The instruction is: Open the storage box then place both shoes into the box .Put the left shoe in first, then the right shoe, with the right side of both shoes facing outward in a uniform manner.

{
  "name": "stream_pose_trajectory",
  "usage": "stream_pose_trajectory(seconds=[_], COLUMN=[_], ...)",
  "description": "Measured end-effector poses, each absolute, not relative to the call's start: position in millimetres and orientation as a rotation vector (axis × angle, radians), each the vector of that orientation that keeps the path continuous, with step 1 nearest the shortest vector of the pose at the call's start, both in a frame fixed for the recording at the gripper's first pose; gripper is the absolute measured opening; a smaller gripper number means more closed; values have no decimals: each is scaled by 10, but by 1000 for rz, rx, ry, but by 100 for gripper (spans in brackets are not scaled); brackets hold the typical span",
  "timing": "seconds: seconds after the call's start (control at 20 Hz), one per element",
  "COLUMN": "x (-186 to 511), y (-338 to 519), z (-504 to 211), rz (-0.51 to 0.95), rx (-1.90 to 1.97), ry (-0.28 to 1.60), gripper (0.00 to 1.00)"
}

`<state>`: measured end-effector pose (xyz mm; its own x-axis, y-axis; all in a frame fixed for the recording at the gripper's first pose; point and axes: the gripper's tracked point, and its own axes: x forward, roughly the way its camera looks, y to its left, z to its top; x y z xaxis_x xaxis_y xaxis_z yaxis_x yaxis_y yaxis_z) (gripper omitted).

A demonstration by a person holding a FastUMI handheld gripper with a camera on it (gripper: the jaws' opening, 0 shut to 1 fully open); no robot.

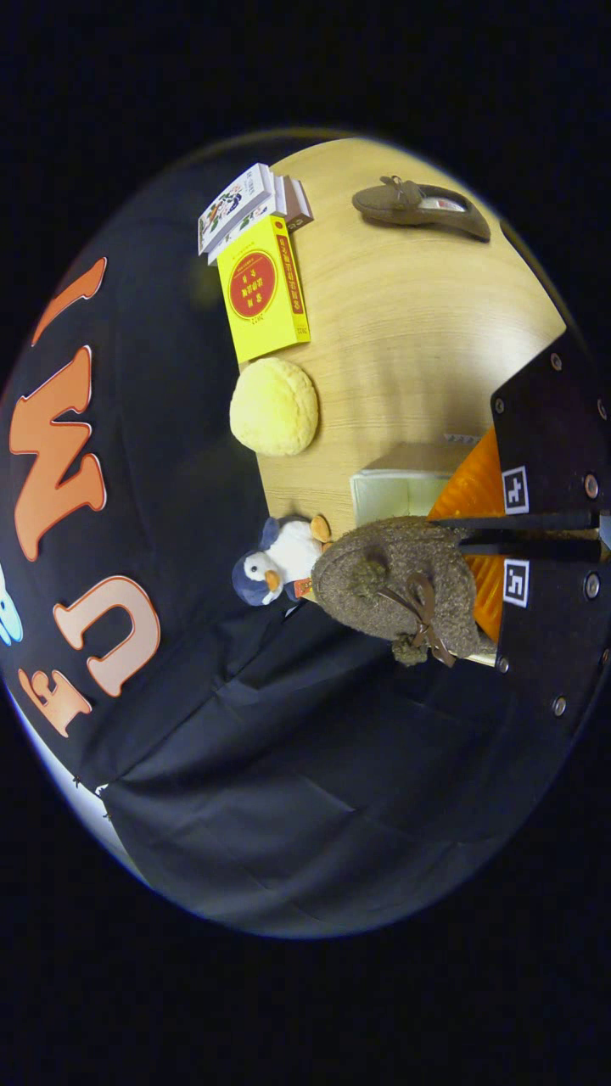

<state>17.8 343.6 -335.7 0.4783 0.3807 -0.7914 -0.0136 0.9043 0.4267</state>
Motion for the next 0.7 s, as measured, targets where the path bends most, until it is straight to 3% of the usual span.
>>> stream_pose_trajectory(seconds=[0.7], x=[-57], y=[4260], z=[-4339], rz=[162], rx=[309], ry=[1293], gripper=[7])
